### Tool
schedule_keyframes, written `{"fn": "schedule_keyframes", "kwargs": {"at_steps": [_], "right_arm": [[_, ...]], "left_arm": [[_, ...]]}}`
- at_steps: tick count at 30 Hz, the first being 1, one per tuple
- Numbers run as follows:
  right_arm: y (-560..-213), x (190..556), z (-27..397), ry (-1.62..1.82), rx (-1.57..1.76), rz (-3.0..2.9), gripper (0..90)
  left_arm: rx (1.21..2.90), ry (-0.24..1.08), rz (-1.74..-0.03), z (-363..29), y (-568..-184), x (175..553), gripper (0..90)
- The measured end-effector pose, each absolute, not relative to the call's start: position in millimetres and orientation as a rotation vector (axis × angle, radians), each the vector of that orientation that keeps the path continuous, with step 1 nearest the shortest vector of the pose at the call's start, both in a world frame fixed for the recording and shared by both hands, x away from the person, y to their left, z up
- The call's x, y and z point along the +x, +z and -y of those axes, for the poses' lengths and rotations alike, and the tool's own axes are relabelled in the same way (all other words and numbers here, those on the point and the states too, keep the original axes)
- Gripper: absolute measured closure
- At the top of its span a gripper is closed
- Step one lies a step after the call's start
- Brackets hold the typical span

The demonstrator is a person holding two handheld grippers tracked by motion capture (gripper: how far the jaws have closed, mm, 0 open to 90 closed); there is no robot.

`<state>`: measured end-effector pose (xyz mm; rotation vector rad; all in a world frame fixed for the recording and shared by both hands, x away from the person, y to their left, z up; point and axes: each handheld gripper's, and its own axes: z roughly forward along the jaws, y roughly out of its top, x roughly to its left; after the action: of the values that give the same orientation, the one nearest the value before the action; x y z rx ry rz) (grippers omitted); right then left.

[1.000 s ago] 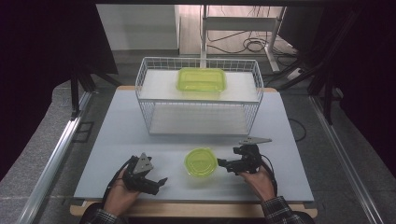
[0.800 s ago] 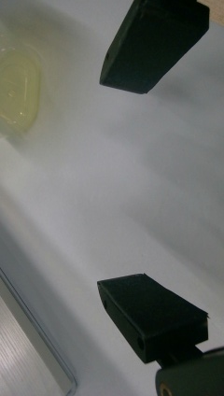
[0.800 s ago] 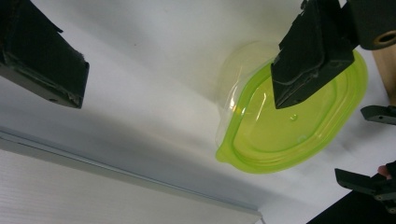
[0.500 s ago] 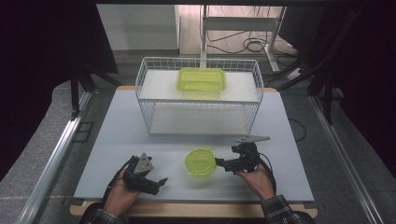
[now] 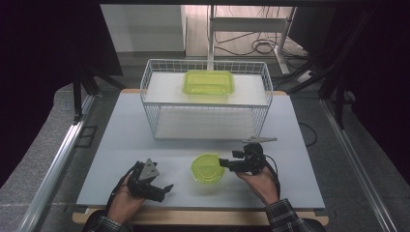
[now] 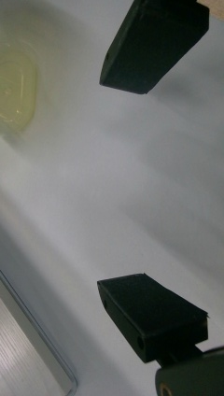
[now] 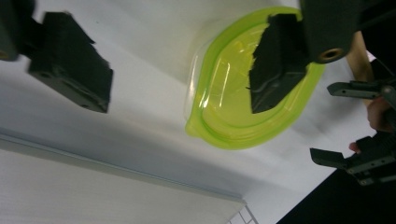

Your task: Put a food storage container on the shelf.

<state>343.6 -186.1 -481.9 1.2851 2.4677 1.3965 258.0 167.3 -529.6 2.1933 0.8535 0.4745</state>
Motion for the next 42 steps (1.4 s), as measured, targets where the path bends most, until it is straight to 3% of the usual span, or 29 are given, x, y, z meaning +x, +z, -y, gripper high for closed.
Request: {"fn": "schedule_keyframes", "kwargs": {"at_steps": [8, 20, 26, 42], "right_arm": [[-484, 350, 179, 1.398, 1.363, -2.532, 47.8], [-497, 363, 179, 1.413, 1.493, -2.601, 65.5], [-499, 369, 181, 1.493, 1.593, -2.655, 79.4], [-480, 370, 184, 1.619, 1.608, -2.635, 81.1]], "left_arm": [[2.195, 0.475, -0.852, -167, -530, 258, 5.2], [2.225, 0.472, -0.832, -165, -532, 258, 5.4], [2.224, 0.477, -0.834, -165, -532, 257, 5.5], [2.206, 0.499, -0.843, -168, -529, 257, 5.7]]}}
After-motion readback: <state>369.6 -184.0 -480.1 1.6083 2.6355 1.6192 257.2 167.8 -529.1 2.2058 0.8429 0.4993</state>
